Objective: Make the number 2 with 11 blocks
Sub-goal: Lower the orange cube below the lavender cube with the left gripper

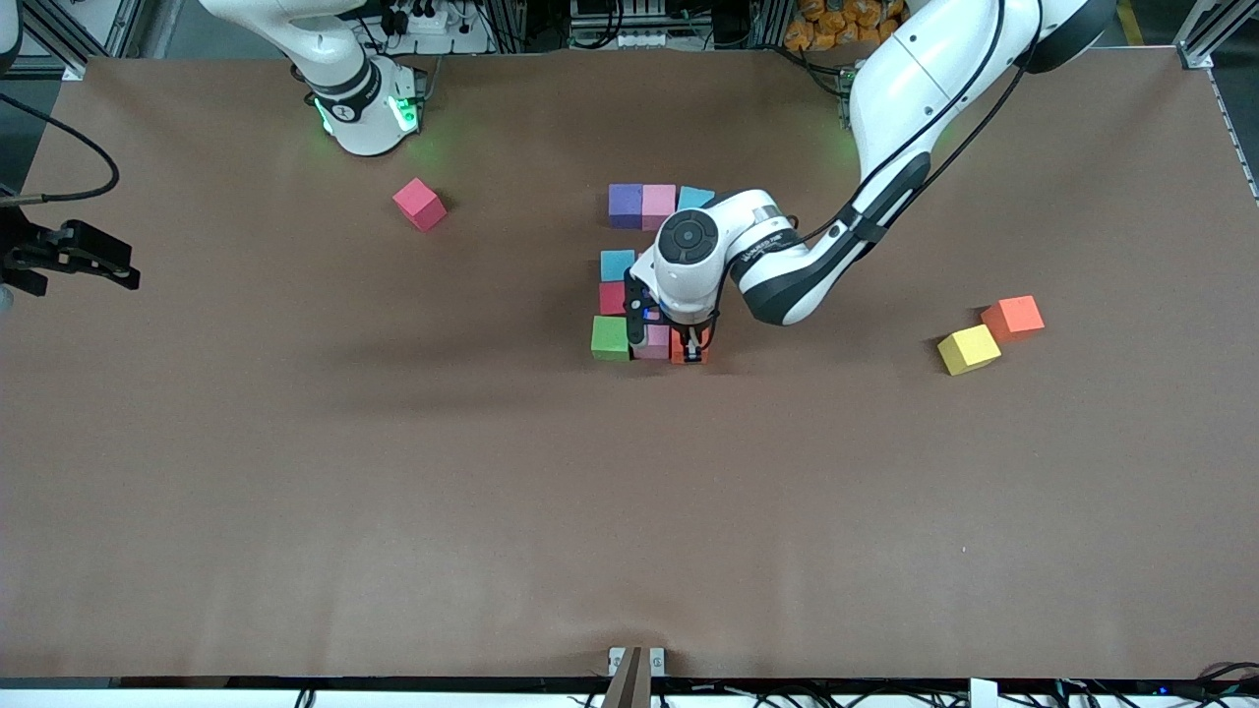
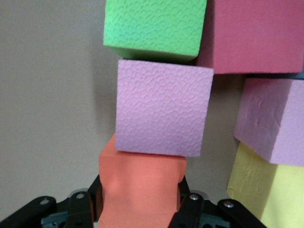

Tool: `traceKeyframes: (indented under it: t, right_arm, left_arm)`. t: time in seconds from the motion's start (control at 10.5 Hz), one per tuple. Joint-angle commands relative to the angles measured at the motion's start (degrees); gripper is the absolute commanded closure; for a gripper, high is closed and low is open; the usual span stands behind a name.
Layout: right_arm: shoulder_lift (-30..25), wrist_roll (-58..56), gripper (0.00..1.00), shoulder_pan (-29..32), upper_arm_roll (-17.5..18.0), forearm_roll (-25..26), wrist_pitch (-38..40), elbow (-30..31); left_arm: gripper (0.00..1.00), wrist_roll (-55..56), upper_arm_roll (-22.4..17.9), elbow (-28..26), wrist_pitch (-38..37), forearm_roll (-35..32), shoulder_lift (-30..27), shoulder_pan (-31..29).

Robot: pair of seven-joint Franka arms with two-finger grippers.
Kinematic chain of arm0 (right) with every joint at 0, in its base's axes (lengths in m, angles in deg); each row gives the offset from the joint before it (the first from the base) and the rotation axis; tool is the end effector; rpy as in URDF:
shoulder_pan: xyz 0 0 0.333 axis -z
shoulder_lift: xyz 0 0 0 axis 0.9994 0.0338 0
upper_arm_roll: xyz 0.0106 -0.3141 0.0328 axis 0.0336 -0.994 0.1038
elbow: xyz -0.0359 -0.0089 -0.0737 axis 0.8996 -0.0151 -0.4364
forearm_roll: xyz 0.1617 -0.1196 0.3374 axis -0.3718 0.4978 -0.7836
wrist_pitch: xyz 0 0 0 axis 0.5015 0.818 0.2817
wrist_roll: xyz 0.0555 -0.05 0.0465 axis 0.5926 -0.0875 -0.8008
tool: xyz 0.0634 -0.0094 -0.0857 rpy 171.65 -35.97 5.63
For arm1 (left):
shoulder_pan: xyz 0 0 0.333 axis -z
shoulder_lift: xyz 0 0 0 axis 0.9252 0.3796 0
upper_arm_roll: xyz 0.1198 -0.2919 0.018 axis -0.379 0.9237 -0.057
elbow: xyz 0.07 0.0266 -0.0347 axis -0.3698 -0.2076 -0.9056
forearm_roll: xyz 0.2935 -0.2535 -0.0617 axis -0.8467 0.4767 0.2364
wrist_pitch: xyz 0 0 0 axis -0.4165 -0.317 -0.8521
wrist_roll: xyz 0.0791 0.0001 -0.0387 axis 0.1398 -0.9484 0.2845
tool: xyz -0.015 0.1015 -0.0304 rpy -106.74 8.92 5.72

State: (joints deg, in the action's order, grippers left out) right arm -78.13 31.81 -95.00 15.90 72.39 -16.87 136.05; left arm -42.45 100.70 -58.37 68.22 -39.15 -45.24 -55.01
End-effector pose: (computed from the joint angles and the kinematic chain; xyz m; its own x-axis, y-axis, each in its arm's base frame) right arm 0.5777 -0.0279 0.6247 0.9961 0.0753 -0.0454 0.0766 -0.9967 0.0264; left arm 0.4736 -0.4535 0.2129 0.0445 -0.9974 -0.0571 -0.9989 -0.0454 0.0149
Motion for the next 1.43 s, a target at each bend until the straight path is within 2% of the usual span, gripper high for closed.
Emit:
traceKeyframes:
  t: [0.0, 0.19, 0.38, 1.05, 1.24, 1.34]
  right_arm:
    - [-1.70, -0.70, 0.00, 0.52, 0.37, 0.07, -0.58, 1.57]
    - [-1.61, -0.70, 0.00, 0.52, 0.37, 0.07, -0.58, 1.57]
    - [-1.53, -0.70, 0.00, 0.52, 0.37, 0.07, -0.67, 1.57]
    - [-1.52, -0.70, 0.00, 0.52, 0.37, 0.07, -0.67, 1.48]
    - [-1.52, -0.70, 0.00, 0.52, 0.37, 0.07, -0.67, 1.39]
    - [-1.52, -0.70, 0.00, 0.52, 0.37, 0.07, -0.67, 1.39]
  left_arm:
    - [0.82, 0.74, -0.35, 1.62, -0.21, -0.67, 0.69, 0.76]
    - [0.79, 0.75, -0.44, 1.71, -0.21, -0.59, 1.13, 0.85]
    - [0.00, 0.66, -0.79, 1.80, -0.21, -0.85, 1.30, 1.29]
    - [0.00, 0.66, -0.18, 2.68, -2.31, -0.06, -0.89, 1.55]
    - [0.00, 2.24, -0.09, 4.16, -6.34, 5.02, -2.29, 1.46]
    - [0.00, 2.24, -0.09, 5.91, -8.71, 5.21, -2.39, 1.55]
